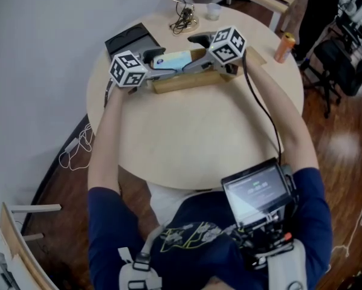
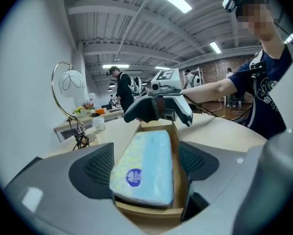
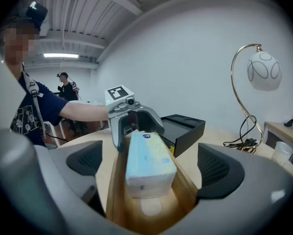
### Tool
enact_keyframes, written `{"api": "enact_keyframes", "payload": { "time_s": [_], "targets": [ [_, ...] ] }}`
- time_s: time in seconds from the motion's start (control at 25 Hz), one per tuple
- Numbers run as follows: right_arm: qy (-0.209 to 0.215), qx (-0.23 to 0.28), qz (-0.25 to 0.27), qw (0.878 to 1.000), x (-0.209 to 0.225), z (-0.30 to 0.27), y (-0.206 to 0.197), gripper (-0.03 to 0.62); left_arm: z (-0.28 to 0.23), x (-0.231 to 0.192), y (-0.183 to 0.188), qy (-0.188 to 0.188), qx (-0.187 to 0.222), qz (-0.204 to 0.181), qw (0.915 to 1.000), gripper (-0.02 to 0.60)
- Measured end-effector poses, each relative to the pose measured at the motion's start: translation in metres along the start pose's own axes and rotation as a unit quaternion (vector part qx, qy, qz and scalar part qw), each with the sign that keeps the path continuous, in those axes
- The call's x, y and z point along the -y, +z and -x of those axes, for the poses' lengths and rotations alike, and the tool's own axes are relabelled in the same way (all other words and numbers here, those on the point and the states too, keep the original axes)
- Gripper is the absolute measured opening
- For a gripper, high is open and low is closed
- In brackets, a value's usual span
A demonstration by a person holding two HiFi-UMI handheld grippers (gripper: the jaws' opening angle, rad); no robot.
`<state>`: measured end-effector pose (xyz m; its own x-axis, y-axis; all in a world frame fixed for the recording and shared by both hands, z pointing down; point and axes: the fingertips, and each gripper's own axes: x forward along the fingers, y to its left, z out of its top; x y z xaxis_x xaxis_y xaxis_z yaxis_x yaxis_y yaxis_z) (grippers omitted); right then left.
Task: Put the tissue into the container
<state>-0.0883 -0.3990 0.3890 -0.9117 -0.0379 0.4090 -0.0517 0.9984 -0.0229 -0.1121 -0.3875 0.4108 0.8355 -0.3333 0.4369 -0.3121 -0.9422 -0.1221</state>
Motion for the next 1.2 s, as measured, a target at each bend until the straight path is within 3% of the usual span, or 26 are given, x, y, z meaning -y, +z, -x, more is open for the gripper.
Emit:
{"api": "enact_keyframes", "payload": {
  "time_s": [0.16, 0.28, 0.32, 0.36, 0.4, 0.44, 0.48, 0.6, 0.84, 1.0, 1.2],
  "targets": [
    [0.020, 0.046, 0.008, 0.999, -0.022, 0.017, 0.020, 0.583, 0.024, 0.001, 0.010, 0.019, 0.019, -0.013, 0.9996, 0.396],
    [0.063, 0.127, 0.003, 0.990, -0.070, 0.038, 0.044, 0.578, 0.057, 0.038, 0.038, 0.011, 0.085, -0.020, 0.9961, 0.394],
    [0.070, 0.156, -0.001, 0.985, -0.088, 0.046, 0.050, 0.569, 0.069, 0.055, 0.046, 0.010, 0.111, -0.017, 0.9936, 0.370],
    [0.069, 0.180, -0.001, 0.981, -0.103, 0.053, 0.051, 0.525, 0.080, 0.070, 0.050, 0.014, 0.134, -0.012, 0.9907, 0.301],
    [0.057, 0.195, 0.006, 0.979, -0.115, 0.059, 0.046, 0.389, 0.088, 0.084, 0.052, 0.021, 0.156, -0.004, 0.9875, 0.147],
    [0.041, 0.199, 0.016, 0.979, -0.127, 0.061, 0.037, 0.160, 0.093, 0.098, 0.052, 0.025, 0.176, 0.006, 0.9840, 0.025],
    [0.031, 0.196, 0.019, 0.980, -0.139, 0.061, 0.025, 0.001, 0.096, 0.112, 0.051, 0.023, 0.195, 0.020, 0.9803, 0.004],
    [0.045, 0.185, -0.012, 0.982, -0.170, 0.052, -0.009, 0.000, 0.089, 0.149, 0.041, 0.005, 0.227, 0.065, 0.9718, 0.003],
    [0.041, 0.184, -0.070, 0.980, -0.190, 0.039, -0.054, 0.000, 0.046, 0.193, 0.001, -0.014, 0.198, 0.108, 0.9740, 0.003],
    [0.032, 0.140, -0.024, 0.989, -0.208, 0.028, -0.069, 0.000, 0.035, 0.213, -0.016, -0.028, 0.155, 0.093, 0.9830, 0.003],
    [0.034, 0.130, -0.007, 0.991, -0.215, 0.027, -0.072, 0.000, 0.038, 0.216, -0.014, -0.029, 0.155, 0.087, 0.9837, 0.003]
  ]
}}
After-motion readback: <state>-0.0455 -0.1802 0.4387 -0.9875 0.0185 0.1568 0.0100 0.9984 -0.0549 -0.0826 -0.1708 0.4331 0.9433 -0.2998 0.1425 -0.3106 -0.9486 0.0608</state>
